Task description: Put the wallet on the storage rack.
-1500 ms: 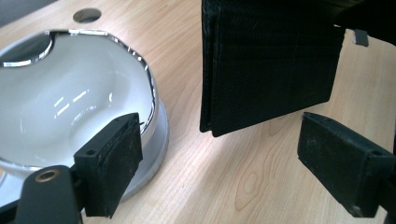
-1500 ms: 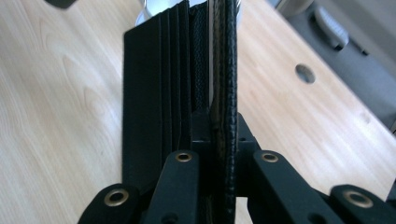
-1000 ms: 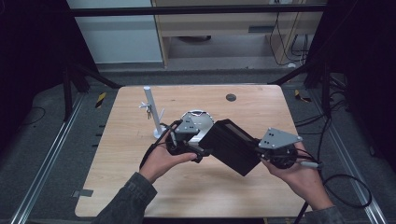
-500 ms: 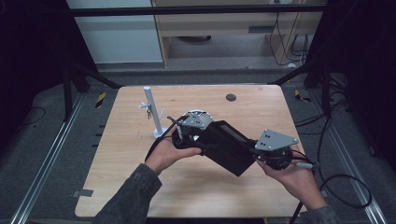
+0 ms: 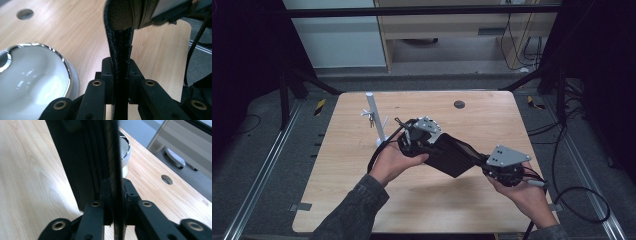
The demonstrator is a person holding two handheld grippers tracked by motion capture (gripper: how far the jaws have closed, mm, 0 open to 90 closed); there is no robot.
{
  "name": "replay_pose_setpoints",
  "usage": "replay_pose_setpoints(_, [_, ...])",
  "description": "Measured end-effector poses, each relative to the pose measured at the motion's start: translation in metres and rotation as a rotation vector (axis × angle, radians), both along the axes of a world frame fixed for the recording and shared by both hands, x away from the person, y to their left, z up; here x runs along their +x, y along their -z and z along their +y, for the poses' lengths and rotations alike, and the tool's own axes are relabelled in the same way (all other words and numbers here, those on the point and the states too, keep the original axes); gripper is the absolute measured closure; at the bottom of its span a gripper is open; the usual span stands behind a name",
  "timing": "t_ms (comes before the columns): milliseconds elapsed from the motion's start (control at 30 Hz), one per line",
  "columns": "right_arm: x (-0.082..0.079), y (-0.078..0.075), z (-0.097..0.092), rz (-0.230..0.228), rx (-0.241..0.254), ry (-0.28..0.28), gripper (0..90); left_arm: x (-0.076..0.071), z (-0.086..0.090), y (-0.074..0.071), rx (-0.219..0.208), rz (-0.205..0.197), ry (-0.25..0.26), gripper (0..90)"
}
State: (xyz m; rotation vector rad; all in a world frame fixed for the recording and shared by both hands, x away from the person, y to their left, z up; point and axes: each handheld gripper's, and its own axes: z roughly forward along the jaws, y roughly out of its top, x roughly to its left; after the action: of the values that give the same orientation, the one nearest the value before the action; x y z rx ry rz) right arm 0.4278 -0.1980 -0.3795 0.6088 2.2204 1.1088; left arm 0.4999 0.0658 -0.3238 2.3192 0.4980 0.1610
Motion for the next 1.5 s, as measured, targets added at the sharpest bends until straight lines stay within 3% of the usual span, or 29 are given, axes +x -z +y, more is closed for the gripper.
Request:
replay_pose_setpoints(133, [-0.002,0.013,0.005,0.037,-0.007,0.01,57.4,0.001,-0.003,-0.024,0.038,-0.065,-0.027,80.3])
replay_pose_setpoints(267, [-0.005,0.038,0.01,0.102,0.048,0.037,38.5,0.005,0.001,-0.044,0.049,-0.087,-0.052,80.3])
replay_pose_setpoints(400, [-0.002,0.067,0.011,0.132,0.08,0.138,22.0,0.007,0.011,-0.058,0.073,-0.107,-0.077,80.2])
replay_pose_setpoints(500, [0.007,0.087,0.006,0.175,0.17,0.242,14.9,0.01,0.022,-0.066,0.074,-0.098,-0.091,80.2])
replay_pose_setpoints(600, [0.017,0.101,0.003,0.248,0.155,0.33,8.6,0.012,0.032,-0.073,0.105,-0.109,-0.109,80.2])
replay_pose_setpoints(700, [0.024,0.109,-0.002,0.287,0.138,0.421,8.0,0.016,0.041,-0.079,0.132,-0.109,-0.132,80.1])
replay_pose_setpoints(800, [0.028,0.115,-0.006,0.308,0.128,0.473,7.7,0.021,0.049,-0.085,0.14,-0.114,-0.16,80.1])
replay_pose_setpoints(1100, [0.033,0.129,-0.006,0.374,0.099,0.514,6.8,0.027,0.065,-0.088,0.156,-0.123,-0.198,80.1])
replay_pose_setpoints(1500, [0.035,0.133,-0.004,0.351,0.111,0.516,2.2,0.032,0.068,-0.086,0.172,-0.13,-0.229,80.1])
